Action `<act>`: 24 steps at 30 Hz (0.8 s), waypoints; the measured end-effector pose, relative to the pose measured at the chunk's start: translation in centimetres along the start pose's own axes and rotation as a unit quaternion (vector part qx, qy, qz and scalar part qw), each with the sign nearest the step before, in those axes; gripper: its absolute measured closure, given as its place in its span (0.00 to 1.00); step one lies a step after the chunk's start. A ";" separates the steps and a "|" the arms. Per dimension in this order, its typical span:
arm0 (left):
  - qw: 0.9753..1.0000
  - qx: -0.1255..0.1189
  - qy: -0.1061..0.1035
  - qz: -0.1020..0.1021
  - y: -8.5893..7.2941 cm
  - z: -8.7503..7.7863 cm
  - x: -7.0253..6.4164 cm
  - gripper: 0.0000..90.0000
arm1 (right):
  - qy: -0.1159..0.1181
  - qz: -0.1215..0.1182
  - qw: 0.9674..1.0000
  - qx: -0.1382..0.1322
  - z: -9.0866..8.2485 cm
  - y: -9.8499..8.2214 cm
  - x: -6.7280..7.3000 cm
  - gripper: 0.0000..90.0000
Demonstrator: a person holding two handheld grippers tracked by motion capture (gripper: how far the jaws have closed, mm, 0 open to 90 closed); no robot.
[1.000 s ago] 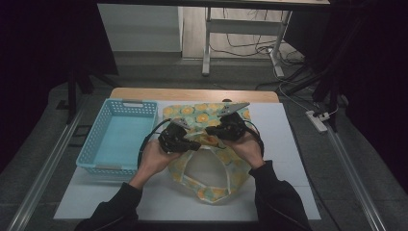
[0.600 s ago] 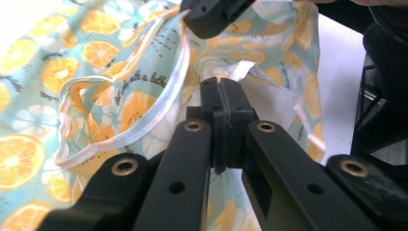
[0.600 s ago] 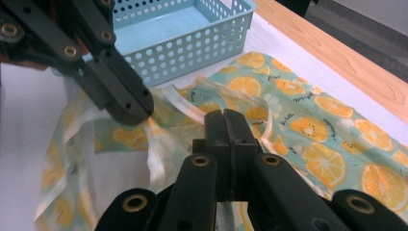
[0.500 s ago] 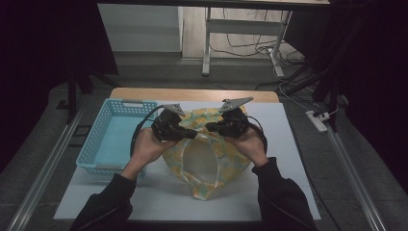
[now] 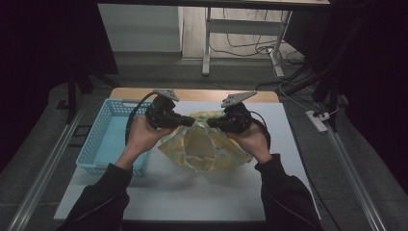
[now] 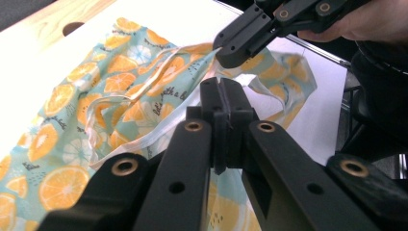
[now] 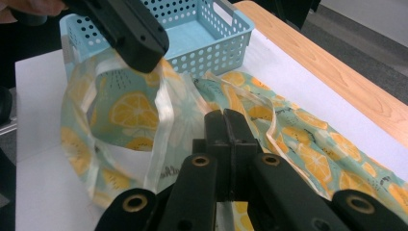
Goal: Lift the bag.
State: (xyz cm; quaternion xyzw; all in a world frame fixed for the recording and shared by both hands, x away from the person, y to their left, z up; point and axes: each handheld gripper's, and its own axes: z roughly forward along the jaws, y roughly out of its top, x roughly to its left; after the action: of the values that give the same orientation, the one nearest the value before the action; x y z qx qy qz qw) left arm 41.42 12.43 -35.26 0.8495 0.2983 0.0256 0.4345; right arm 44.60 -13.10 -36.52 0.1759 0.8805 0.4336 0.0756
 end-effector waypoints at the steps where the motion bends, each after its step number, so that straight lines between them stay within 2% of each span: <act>1: 1.000 0.000 0.001 0.000 0.2 -0.2 0.0 1.00 | 0.000 -0.001 1.000 -0.002 -0.1 0.1 0.0 1.00; 24: 0.999 -0.036 0.023 0.013 5.2 -3.1 0.7 1.00 | -0.029 -0.011 0.999 -0.032 -3.7 3.9 -0.6 1.00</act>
State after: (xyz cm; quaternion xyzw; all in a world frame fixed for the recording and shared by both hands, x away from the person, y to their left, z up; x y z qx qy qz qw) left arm 43.62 12.74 -29.55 0.8363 0.2960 0.0618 0.4573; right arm 45.03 -13.84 -31.23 0.1763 0.8657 0.4551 0.1111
